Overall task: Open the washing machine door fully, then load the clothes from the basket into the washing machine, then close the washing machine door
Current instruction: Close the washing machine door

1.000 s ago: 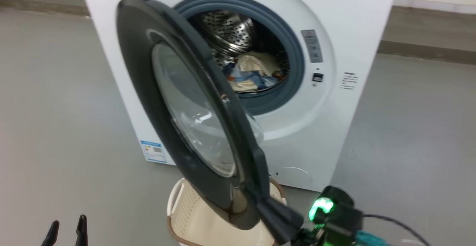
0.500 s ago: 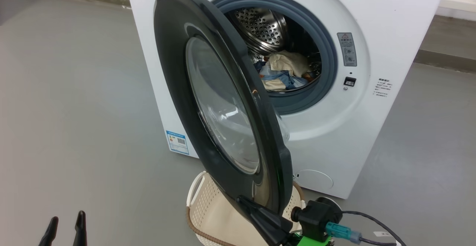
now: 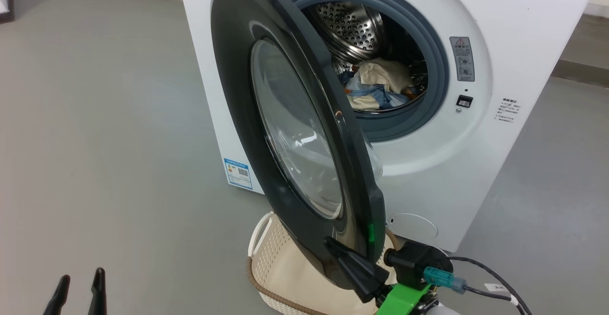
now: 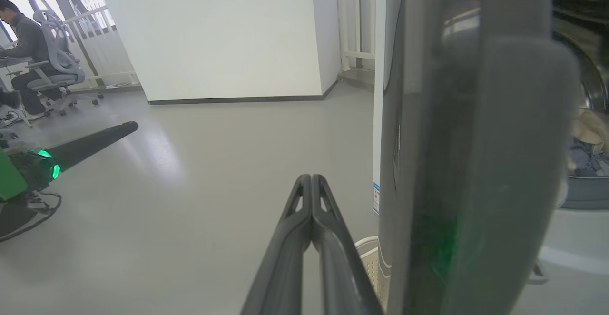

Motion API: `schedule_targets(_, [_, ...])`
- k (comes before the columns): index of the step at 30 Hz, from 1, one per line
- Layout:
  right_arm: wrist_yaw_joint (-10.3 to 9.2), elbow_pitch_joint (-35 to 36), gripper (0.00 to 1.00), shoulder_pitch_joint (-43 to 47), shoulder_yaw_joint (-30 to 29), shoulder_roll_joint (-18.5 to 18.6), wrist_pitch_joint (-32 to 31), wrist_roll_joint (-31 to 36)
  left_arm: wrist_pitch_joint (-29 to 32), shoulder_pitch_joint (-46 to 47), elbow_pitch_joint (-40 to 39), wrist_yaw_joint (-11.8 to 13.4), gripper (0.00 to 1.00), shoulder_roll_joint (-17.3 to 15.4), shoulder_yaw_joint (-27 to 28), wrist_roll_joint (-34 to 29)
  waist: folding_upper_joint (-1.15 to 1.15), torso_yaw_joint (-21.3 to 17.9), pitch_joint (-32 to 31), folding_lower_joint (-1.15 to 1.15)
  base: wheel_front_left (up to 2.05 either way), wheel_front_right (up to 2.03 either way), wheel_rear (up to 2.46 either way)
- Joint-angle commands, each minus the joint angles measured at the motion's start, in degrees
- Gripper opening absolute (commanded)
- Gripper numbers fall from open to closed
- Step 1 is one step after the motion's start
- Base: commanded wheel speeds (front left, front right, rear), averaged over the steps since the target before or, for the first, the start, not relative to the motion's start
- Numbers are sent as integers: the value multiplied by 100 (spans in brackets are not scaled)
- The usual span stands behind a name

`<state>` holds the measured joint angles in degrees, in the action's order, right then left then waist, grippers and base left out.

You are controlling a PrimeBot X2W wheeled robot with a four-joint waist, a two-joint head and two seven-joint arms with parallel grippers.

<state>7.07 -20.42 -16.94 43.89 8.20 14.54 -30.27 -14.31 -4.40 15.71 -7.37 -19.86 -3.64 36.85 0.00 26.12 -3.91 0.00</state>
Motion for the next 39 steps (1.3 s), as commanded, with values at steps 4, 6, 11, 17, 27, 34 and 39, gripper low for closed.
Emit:
schedule_targets(4, [42, -61, 0, -247, -67, -37, 46, -51, -69, 373, -83, -12, 100, -185, 170, 73, 0, 23, 68, 0, 0, 0, 0])
schedule_targets(6, [42, -125, 0, -268, -104, -29, 46, -60, -69, 385, -84, -12, 100, -197, 154, 91, 0, 27, 92, 0, 0, 0, 0])
schedule_targets(11, [42, -249, 0, -329, -214, 30, 46, -73, -69, 434, -70, -12, 100, -247, 122, 130, 0, 34, 154, 0, 0, 0, 0])
schedule_targets(17, [42, -333, 0, -359, -468, 132, 46, -28, -69, 464, -74, -12, 100, -287, 103, 170, 0, 23, 225, 0, 0, 0, 0])
schedule_targets(27, [42, -419, 0, -565, -1058, 239, 46, 123, -69, 566, -119, -12, 100, -357, 51, 259, 0, -127, 561, 0, 0, 0, 0])
schedule_targets(34, [42, -574, 0, -989, -1426, 179, 46, 300, -69, 767, -178, -12, 100, -452, 28, 384, 0, -278, 960, 0, 0, 0, 0])
schedule_targets(39, [42, -672, 0, -1210, -1653, 154, 46, 451, -69, 885, -207, -12, 100, -499, 12, 453, 0, -345, 1170, 0, 0, 0, 0])
